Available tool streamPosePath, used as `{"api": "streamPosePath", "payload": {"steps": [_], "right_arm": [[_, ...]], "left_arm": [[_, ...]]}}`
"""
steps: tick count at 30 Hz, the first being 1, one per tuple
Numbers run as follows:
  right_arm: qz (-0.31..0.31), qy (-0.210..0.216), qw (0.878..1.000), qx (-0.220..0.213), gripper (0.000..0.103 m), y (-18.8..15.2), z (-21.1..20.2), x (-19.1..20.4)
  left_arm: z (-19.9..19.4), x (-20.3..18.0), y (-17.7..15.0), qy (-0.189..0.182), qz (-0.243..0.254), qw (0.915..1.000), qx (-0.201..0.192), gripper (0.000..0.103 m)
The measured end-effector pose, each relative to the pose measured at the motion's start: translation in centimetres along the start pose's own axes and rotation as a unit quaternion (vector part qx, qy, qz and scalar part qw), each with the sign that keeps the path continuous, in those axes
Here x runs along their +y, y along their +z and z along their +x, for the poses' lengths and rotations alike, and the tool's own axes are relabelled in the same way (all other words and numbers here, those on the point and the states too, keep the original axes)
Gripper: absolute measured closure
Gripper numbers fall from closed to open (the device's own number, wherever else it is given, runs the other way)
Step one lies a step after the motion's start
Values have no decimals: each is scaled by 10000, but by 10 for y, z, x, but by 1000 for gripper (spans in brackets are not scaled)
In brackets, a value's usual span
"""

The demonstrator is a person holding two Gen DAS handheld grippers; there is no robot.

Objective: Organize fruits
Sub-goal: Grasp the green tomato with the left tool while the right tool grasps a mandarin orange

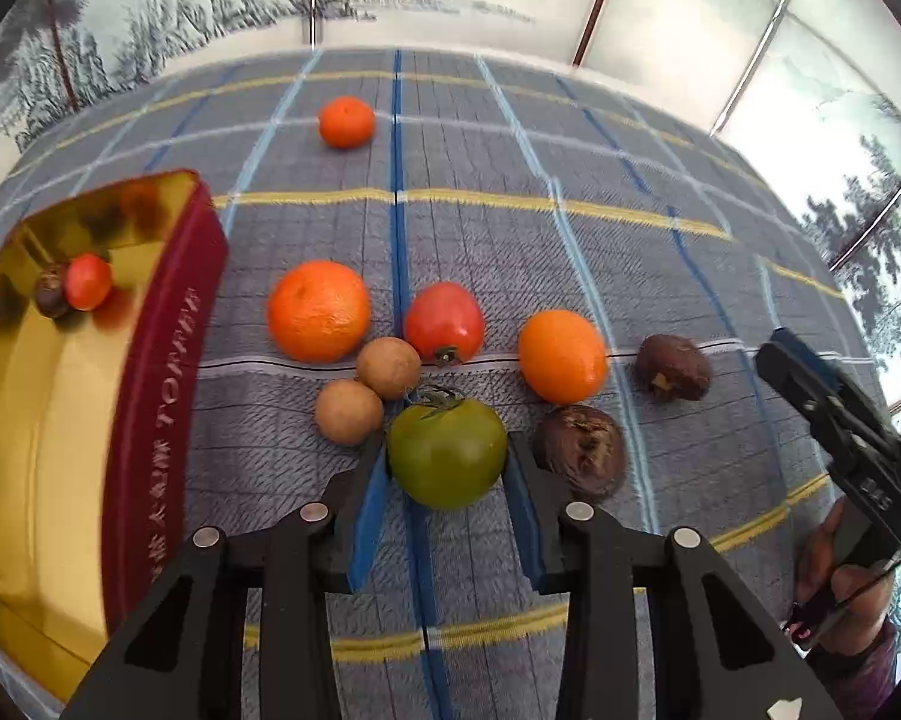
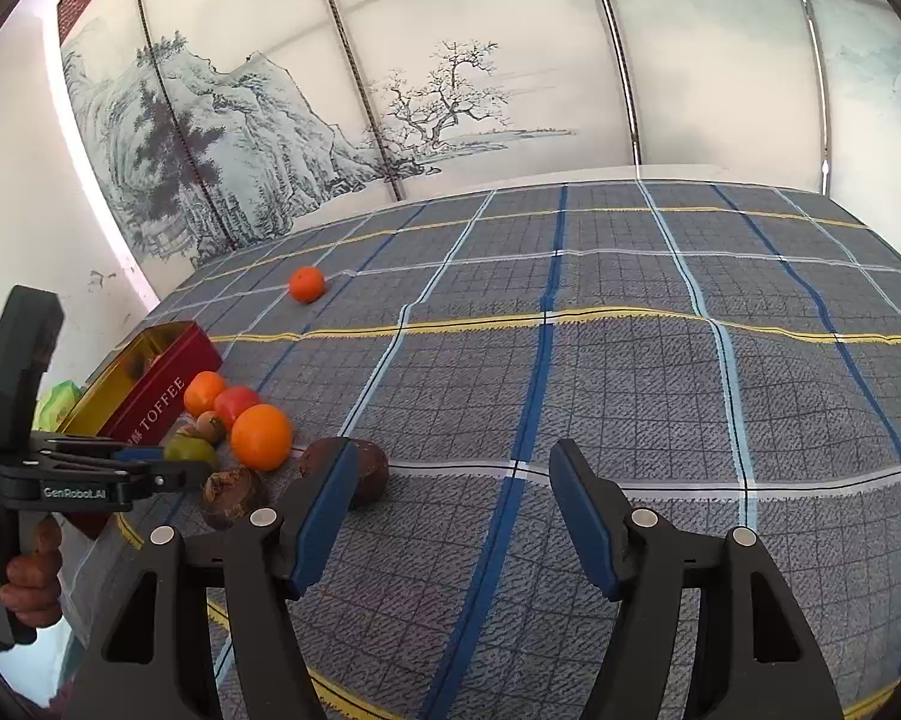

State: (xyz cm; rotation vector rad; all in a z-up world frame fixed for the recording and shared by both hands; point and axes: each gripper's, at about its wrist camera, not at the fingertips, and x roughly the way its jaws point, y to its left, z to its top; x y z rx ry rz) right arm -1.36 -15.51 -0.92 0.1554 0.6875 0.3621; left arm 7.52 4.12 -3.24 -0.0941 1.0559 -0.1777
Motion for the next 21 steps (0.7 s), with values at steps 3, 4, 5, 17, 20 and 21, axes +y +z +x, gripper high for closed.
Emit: {"api": "streamPosePath", "payload": {"steps": [3,4,5,17,20,21], "right_arm": [[-25,141,9999,24,36,0,-1,0],[-71,215,9997,81,36,1,-1,1],[-126,281,9994,124,36,3,-1,5],[-1429,1150,9761,1167,36,27,51,100],[-1509,1144,9719,1396,38,28,68,107],[-1542,1072,9710,1479,40,28,75,109]], "left_arm": [[-22,1,-7,-82,-3,9997,-226,70],[-28,2,-9,-131,-12,9996,-257,70],[-35,3,-12,-196,-24,9994,-275,70],[-80,10,-30,-278,-20,9984,-485,70],[-87,11,-31,-260,15,9981,-560,70],[-89,11,-31,-264,17,9980,-575,70]]}}
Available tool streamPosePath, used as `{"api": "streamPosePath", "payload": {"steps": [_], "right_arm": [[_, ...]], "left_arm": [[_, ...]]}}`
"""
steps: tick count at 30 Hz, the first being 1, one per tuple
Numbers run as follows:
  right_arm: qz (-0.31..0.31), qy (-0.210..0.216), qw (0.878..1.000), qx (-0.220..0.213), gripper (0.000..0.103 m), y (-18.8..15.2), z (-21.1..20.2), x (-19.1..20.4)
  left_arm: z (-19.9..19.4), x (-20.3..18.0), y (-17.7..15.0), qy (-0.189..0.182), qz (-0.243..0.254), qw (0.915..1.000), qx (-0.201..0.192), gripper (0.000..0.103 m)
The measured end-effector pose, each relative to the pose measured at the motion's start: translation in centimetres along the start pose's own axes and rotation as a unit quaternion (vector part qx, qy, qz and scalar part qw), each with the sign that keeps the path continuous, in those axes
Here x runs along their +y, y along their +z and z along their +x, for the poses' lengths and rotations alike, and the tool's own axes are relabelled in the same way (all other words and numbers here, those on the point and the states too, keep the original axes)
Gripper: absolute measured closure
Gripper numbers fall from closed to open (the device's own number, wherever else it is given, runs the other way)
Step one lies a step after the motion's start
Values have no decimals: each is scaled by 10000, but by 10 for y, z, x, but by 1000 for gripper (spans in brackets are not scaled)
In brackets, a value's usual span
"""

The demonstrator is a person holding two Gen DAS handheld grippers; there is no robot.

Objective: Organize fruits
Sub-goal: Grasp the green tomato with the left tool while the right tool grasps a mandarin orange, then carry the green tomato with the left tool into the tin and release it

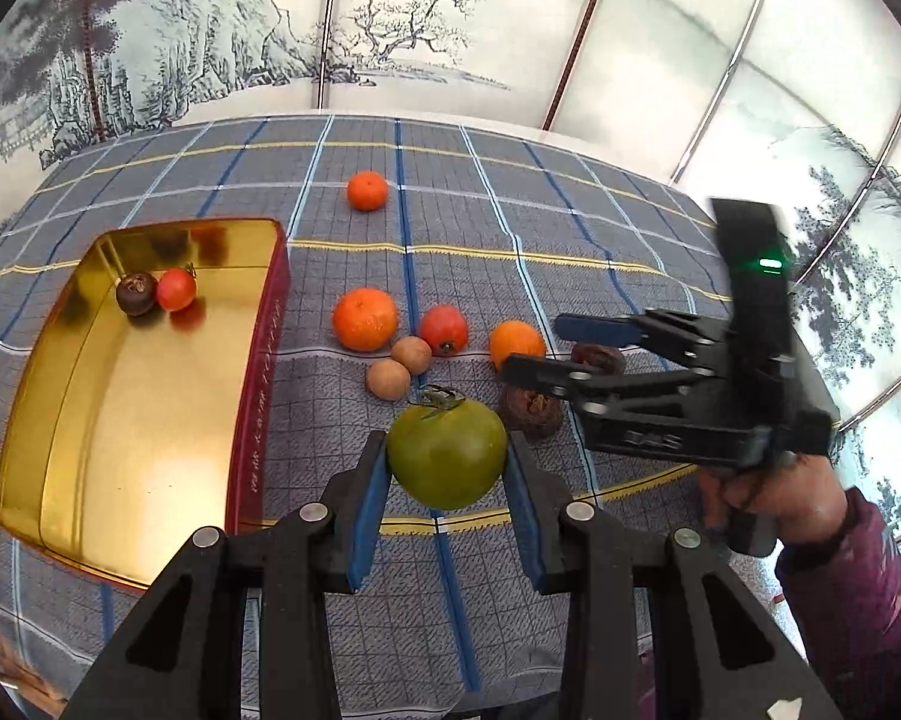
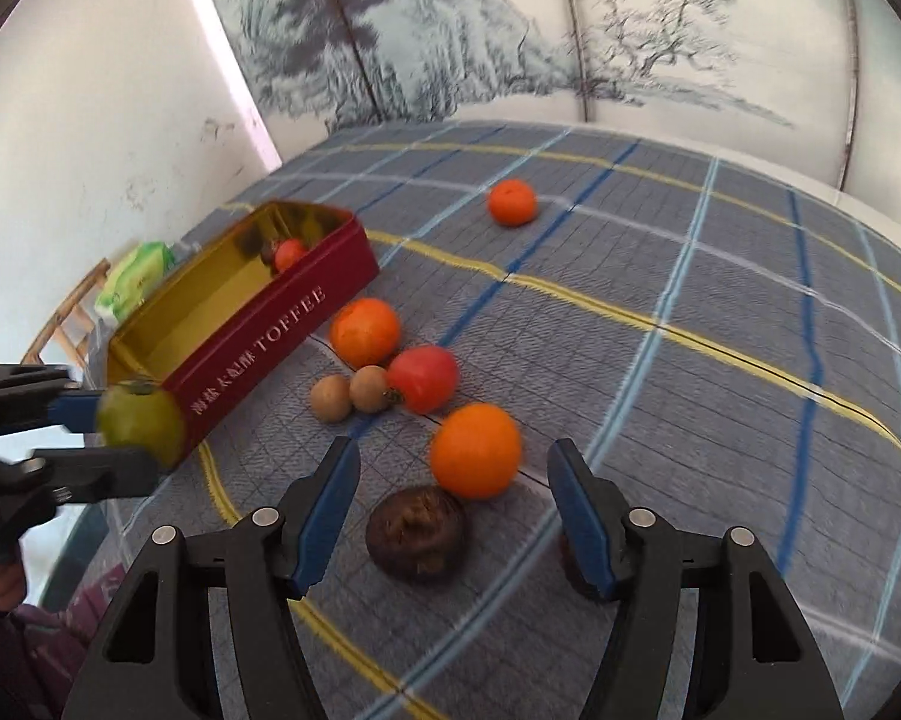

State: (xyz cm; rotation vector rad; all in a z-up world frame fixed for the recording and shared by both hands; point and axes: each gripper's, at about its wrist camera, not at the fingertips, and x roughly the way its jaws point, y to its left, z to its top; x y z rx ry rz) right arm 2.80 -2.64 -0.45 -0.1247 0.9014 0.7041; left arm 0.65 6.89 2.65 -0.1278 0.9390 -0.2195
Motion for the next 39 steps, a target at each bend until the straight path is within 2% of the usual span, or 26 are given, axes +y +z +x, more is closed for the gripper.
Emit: {"api": "streamPosePath", "payload": {"steps": [5,6,7,10,16,21,31,39], "right_arm": [[62,-44,9993,374,52,6,19,-5],[28,-95,9990,437,61,7,23,-5],[22,-131,9987,486,65,7,25,-5],[-59,-243,9986,468,66,8,24,1],[183,-293,9989,-329,66,1,-20,13],[382,-292,9961,-745,66,-7,-52,21],[327,-377,9930,-1074,66,-9,-92,38],[228,-398,9918,-1194,66,-10,-101,52]], "left_arm": [[-5,5,1,-17,-48,10000,-52,70],[-5,6,2,-7,-62,10000,-57,70],[-6,7,2,-4,-85,9999,-68,70],[-9,12,2,-29,-171,9998,-91,70],[-27,31,0,58,-338,9990,-282,70],[-40,56,-3,248,-509,9978,-354,70],[-45,110,-2,770,-624,9943,-384,70],[-30,135,0,1094,-417,9929,-231,69]]}}
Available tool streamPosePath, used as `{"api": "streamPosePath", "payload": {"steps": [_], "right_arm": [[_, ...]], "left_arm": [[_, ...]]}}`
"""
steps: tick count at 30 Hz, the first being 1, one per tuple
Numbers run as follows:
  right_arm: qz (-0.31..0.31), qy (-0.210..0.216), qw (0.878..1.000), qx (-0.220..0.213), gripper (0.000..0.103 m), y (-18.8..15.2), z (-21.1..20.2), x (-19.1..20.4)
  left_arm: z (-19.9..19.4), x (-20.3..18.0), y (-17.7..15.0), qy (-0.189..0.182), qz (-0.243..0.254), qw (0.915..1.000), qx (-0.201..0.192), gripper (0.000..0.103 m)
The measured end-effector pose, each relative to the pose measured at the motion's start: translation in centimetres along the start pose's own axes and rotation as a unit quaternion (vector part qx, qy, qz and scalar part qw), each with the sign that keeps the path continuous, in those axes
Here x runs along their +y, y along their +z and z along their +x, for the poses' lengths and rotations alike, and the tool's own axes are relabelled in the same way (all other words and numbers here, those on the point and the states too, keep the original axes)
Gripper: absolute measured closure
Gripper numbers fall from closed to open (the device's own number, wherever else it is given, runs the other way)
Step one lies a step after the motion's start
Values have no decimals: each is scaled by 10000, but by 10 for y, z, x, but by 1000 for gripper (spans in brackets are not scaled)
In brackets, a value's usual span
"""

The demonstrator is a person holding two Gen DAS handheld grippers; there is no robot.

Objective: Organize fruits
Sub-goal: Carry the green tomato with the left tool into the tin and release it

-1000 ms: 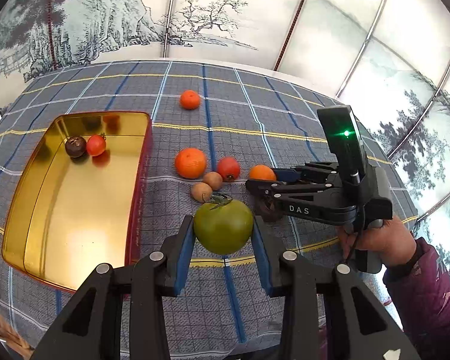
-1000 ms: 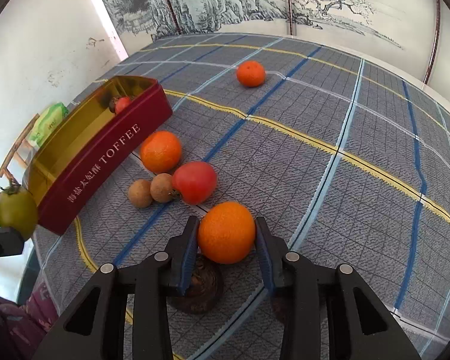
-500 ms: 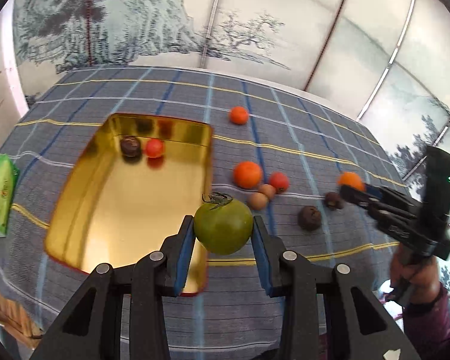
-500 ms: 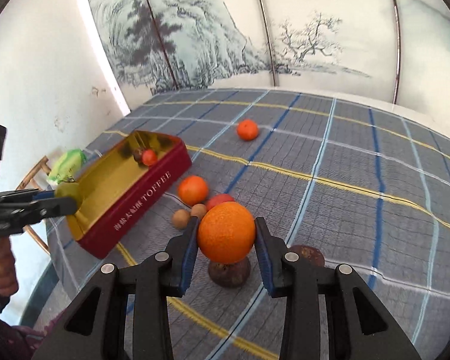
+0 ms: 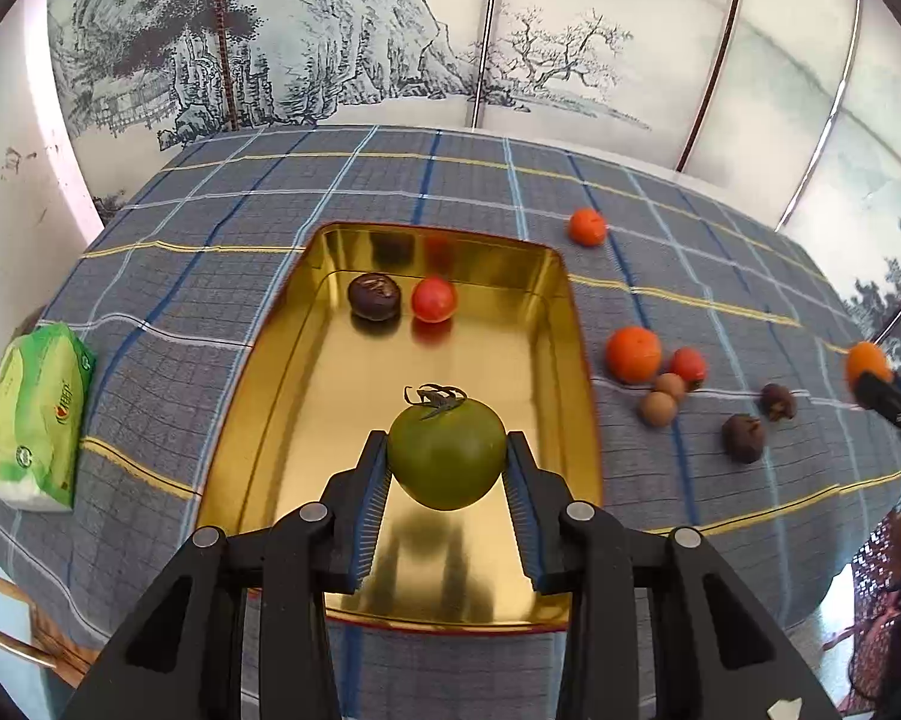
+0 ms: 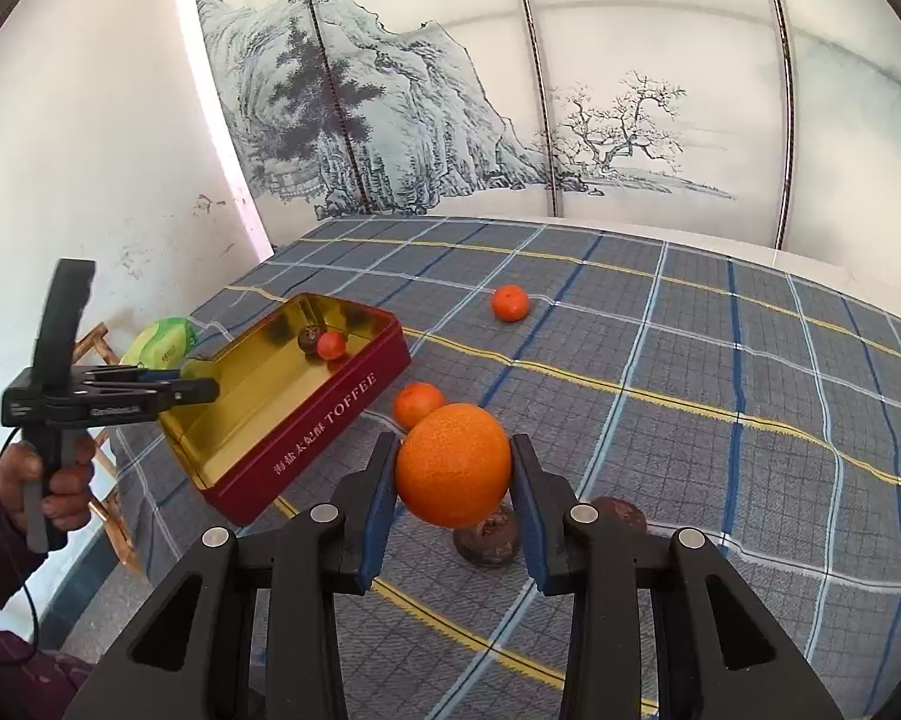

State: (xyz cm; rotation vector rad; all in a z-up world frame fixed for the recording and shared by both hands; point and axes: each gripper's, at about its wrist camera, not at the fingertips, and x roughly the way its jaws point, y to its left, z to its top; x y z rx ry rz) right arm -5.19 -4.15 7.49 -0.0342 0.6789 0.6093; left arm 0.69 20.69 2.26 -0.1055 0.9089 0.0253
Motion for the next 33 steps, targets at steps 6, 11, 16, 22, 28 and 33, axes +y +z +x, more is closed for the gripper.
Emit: {"api": "streamPosePath", "payload": {"steps": [6,11,16,22,28,33], "right_arm": [[-9,11,10000,-26,66,3,-1,3],[4,18,10000,-15,66,2,0,5],[7,46,10000,1,66,1,1,5],[22,37,10000,46,66,0,4,7],[70,76,9999,93,66,0,8,4],[98,108,9998,108,66,0,9,3]], "left_arm": [[15,11,14,110,122,9998,54,69],[31,22,30,233,180,9994,171,69],[45,25,42,390,356,9983,243,69],[63,26,49,503,533,9965,398,69],[79,25,54,635,647,9945,534,69],[90,22,55,793,819,9915,634,69]]}}
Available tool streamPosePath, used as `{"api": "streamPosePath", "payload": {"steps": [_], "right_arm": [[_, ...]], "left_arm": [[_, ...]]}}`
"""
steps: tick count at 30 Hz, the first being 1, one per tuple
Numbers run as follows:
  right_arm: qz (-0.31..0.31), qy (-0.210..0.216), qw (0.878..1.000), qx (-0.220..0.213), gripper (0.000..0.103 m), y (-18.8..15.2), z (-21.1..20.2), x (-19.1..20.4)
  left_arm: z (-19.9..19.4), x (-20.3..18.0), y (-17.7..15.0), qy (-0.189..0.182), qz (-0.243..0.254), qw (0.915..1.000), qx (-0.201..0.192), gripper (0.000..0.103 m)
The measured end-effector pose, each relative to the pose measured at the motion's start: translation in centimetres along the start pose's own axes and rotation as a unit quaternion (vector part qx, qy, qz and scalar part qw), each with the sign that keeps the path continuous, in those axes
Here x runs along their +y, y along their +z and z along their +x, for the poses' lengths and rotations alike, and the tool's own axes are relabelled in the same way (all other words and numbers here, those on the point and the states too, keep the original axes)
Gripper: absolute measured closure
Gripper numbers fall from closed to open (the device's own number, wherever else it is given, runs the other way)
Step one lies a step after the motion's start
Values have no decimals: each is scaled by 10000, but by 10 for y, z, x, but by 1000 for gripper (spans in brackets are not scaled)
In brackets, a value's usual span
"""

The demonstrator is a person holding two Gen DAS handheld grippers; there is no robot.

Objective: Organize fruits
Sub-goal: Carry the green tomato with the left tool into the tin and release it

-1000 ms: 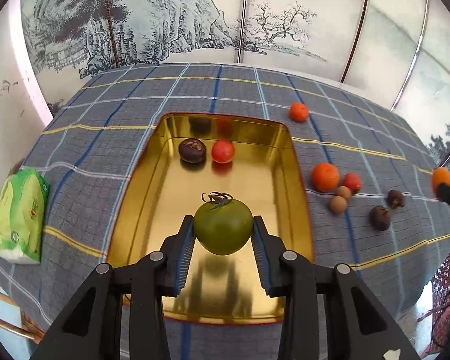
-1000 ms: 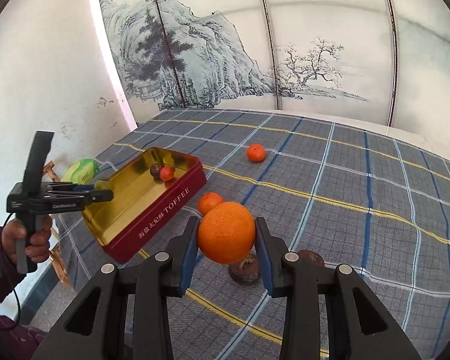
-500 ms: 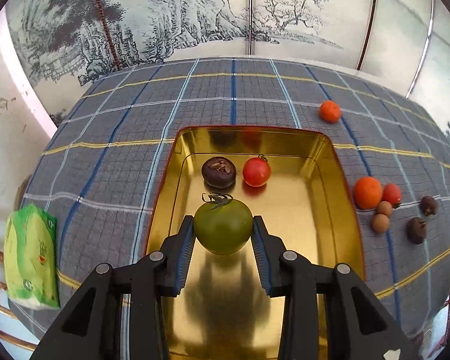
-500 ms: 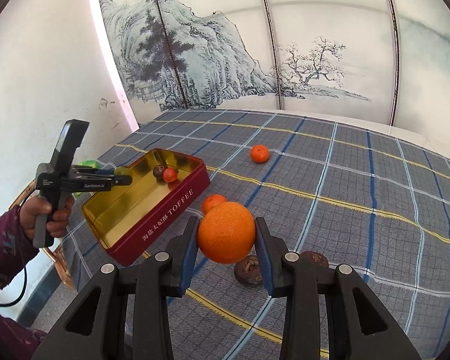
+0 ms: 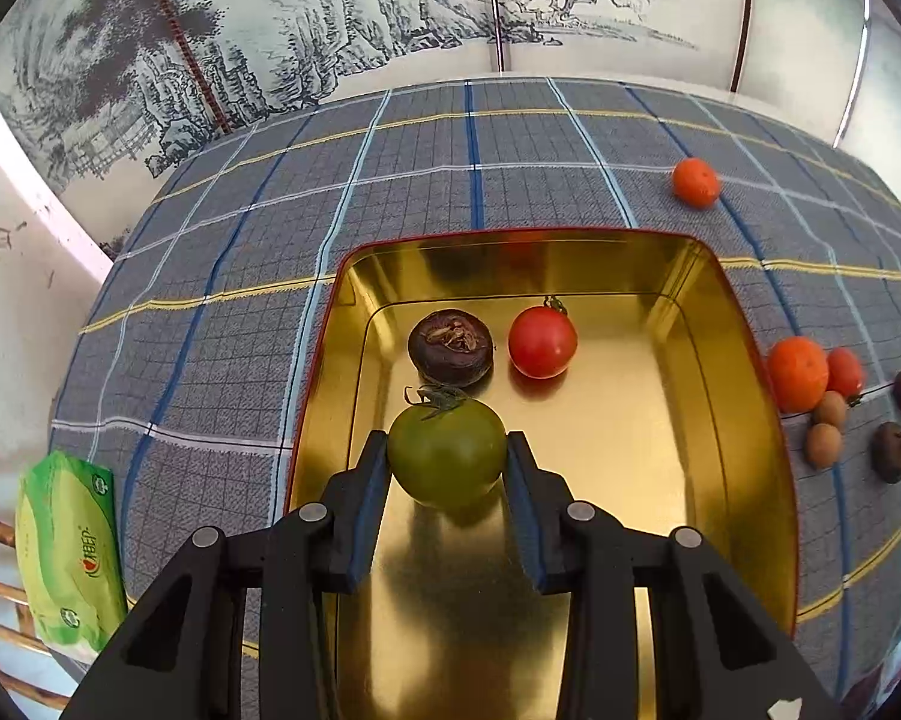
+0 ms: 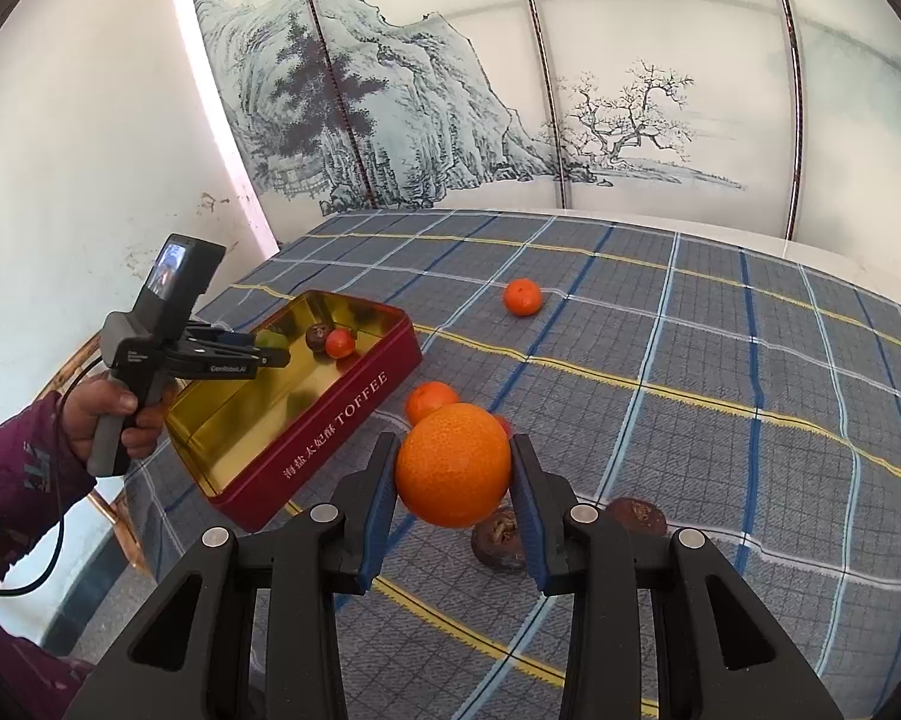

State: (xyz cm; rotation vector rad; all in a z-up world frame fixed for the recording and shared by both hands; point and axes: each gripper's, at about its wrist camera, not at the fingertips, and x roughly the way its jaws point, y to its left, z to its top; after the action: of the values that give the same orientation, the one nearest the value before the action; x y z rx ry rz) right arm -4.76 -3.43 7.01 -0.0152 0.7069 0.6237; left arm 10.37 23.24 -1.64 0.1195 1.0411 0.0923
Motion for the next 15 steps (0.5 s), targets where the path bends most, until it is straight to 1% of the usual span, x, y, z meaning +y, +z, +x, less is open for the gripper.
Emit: {"api": "streamPosePath", "payload": {"steps": [4,9,15], "right_arm": [[-12,-9,10000,10,66,0,1,1],[-22,-3,10000,25,66,-1,3,3],[-43,8,10000,51,66,-1,6,7]], "left_arm": [[5,-2,2,64,58,10000,21,69],[10,1,3,97,16,9999,44,68],[8,1,6,210,47,9998,-55,68]]}}
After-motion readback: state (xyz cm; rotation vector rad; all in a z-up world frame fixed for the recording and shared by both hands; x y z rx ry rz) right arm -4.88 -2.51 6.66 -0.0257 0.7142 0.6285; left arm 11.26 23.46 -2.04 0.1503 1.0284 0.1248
